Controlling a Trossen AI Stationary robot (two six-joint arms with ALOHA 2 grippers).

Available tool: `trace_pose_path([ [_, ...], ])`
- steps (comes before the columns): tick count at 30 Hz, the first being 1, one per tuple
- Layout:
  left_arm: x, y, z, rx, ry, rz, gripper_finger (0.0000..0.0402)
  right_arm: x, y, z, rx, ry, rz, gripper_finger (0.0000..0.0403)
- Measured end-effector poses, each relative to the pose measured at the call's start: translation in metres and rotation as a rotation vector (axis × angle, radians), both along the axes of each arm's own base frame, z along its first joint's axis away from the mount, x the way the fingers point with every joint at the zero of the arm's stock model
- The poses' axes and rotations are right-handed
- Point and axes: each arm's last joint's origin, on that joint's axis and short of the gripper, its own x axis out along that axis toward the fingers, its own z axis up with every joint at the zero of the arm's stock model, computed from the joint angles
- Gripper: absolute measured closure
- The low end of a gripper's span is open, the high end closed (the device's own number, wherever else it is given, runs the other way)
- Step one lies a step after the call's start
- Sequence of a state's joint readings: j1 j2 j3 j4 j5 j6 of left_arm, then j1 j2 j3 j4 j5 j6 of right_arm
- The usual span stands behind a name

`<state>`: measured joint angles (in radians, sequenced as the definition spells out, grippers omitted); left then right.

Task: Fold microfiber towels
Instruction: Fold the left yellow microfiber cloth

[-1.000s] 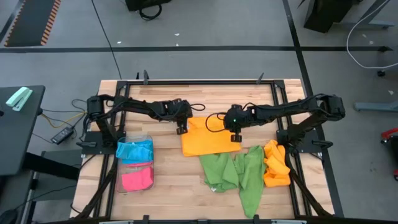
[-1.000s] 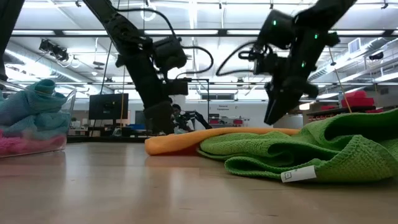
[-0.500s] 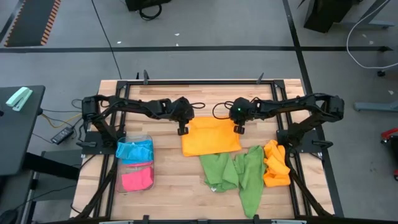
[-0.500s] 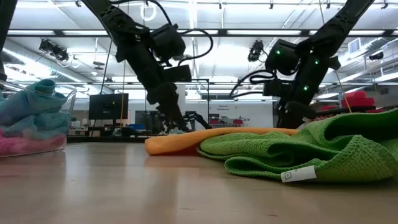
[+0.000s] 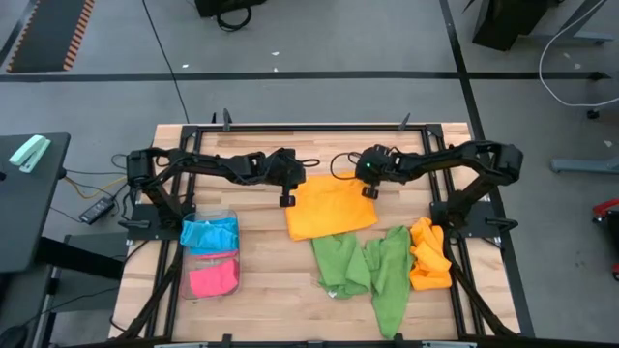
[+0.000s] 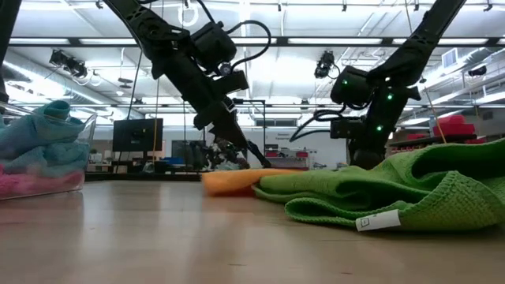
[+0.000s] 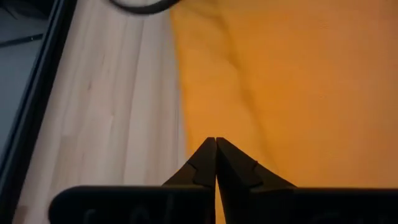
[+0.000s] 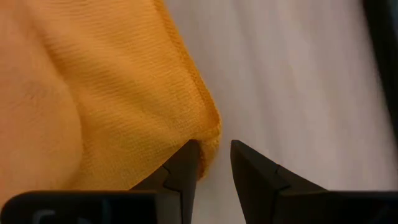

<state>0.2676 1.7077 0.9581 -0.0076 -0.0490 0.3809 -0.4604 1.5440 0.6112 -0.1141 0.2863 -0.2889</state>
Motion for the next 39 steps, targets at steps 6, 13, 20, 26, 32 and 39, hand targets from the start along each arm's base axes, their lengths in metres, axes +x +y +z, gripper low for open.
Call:
trace_pose_path([
  [6, 0.0, 0.004, 0.001, 0.026, -0.01, -0.009, 0.0379, -0.005, -0.033, 0.013, -0.076, 0.003, -0.102, 0.0296],
  [13, -0.001, 0.003, 0.0, -0.03, -0.011, 0.037, 0.0383, -0.005, -0.051, 0.035, -0.066, -0.043, -0.191, 0.0306],
  [20, -0.001, 0.001, -0.001, -0.098, -0.016, 0.097, 0.0387, 0.004, -0.037, 0.047, 0.231, -0.214, 0.042, 0.0304],
  [26, -0.001, 0.001, -0.001, -0.133, -0.037, 0.13, 0.0372, 0.01, -0.022, 0.034, 0.316, -0.2, 0.085, 0.0279],
  [32, -0.001, 0.001, 0.0, -0.135, -0.041, 0.135, 0.0368, 0.007, -0.014, 0.025, 0.349, -0.182, 0.015, 0.0265],
  [39, -0.001, -0.001, -0.001, -0.151, -0.039, 0.144, 0.038, -0.001, -0.01, 0.019, 0.434, -0.144, -0.106, 0.0265],
])
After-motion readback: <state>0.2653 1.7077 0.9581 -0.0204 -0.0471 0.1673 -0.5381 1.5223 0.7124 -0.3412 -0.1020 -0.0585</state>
